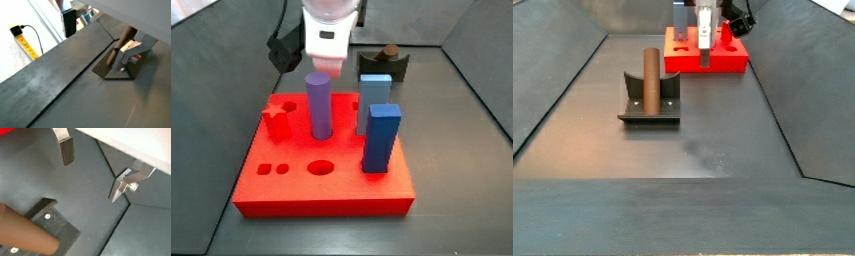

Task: Pick up the oval object. Move up. Place the oval object on the fixture. Regrasp the oval object. Move to above the board. Insert the oval object.
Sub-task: Regrasp the oval object.

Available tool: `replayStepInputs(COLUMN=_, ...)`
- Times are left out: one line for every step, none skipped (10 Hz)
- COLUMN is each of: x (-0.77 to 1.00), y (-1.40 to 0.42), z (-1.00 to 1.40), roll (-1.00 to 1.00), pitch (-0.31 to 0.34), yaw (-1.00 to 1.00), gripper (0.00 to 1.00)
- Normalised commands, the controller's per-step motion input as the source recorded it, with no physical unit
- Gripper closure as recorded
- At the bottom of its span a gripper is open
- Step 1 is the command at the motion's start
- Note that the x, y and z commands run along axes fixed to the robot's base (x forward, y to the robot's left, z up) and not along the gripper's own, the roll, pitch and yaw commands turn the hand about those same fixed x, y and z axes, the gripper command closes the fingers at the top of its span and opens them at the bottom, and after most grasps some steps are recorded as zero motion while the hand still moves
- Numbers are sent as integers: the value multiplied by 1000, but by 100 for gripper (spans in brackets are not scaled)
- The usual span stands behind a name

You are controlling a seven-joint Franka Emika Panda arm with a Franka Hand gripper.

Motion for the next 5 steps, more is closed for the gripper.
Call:
replayStepInputs(x=61, y=-39, z=-9, roll=101, pitch=119, yaw=453, gripper=0)
replayStepInputs(x=53, y=-34, z=-4, roll=77, pitch=5, yaw=400, gripper=0)
replayStepInputs(x=47, y=-36, z=-10, roll=68, pitch=-66, yaw=353, gripper=0)
replayStepInputs(x=41, y=-40, z=-15, roll=70, pitch=-122, yaw=271, gripper=0)
replayStepInputs(x=1000, y=-22, z=-4, roll=116, pitch=-67, yaw=165, gripper=0)
